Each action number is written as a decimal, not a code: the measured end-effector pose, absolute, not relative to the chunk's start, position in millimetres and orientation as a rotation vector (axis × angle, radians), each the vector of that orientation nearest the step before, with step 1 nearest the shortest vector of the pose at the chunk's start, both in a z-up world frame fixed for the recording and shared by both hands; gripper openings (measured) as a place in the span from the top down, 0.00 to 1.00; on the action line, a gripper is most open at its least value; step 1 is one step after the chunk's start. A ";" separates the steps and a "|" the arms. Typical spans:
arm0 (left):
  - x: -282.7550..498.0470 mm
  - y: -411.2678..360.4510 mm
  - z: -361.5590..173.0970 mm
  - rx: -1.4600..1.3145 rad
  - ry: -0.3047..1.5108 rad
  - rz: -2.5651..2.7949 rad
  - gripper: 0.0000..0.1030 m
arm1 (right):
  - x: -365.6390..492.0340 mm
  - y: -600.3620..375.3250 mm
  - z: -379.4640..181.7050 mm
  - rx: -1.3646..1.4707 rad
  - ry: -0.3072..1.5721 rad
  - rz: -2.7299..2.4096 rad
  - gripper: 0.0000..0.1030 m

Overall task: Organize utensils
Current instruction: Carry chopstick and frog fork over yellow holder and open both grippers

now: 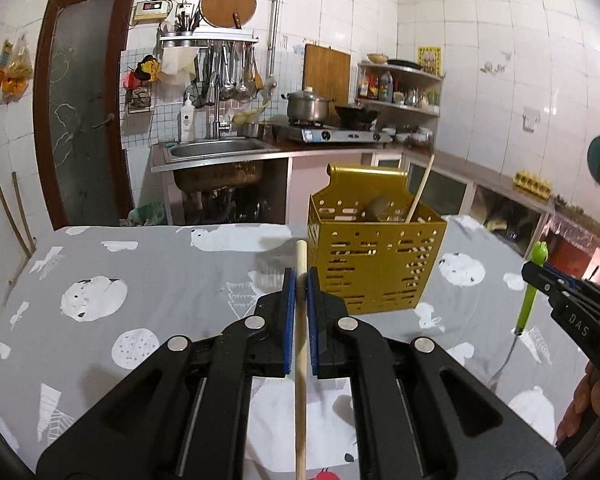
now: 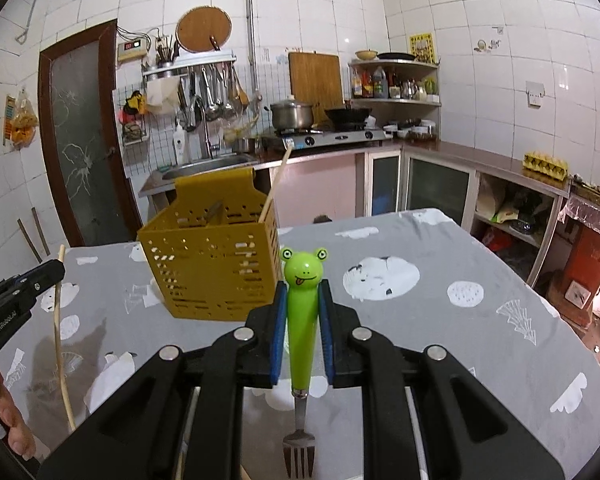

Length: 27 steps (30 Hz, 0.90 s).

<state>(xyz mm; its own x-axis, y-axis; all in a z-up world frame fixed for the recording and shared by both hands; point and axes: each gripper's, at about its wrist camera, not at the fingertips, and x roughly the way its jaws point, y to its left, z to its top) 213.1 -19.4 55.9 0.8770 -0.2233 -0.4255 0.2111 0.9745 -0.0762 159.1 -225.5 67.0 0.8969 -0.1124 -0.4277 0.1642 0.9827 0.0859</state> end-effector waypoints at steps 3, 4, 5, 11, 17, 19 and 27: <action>212.2 -17.1 53.9 -0.049 0.436 -0.237 0.95 | 157.7 -223.3 66.4 0.115 0.425 -0.138 0.85; 212.0 -16.1 52.3 -0.049 0.438 -0.239 0.95 | 157.6 -222.3 65.7 0.113 0.424 -0.136 0.85; 212.2 -15.9 51.2 -0.048 0.440 -0.242 0.95 | 157.4 -221.7 65.1 0.111 0.424 -0.133 0.85; 208.3 -15.1 54.9 -0.044 0.415 -0.249 0.95 | 154.1 -220.2 69.7 0.110 0.404 -0.134 0.85; 211.8 -14.9 73.5 -0.064 0.368 -0.270 0.96 | 151.5 -219.7 89.6 0.117 0.346 -0.129 0.85; 215.0 -16.6 83.0 -0.072 0.346 -0.278 0.96 | 152.8 -219.3 99.5 0.116 0.322 -0.125 0.85; 224.6 -30.0 134.5 -0.072 0.236 -0.311 0.96 | 174.4 -218.1 151.4 0.116 0.234 -0.096 0.85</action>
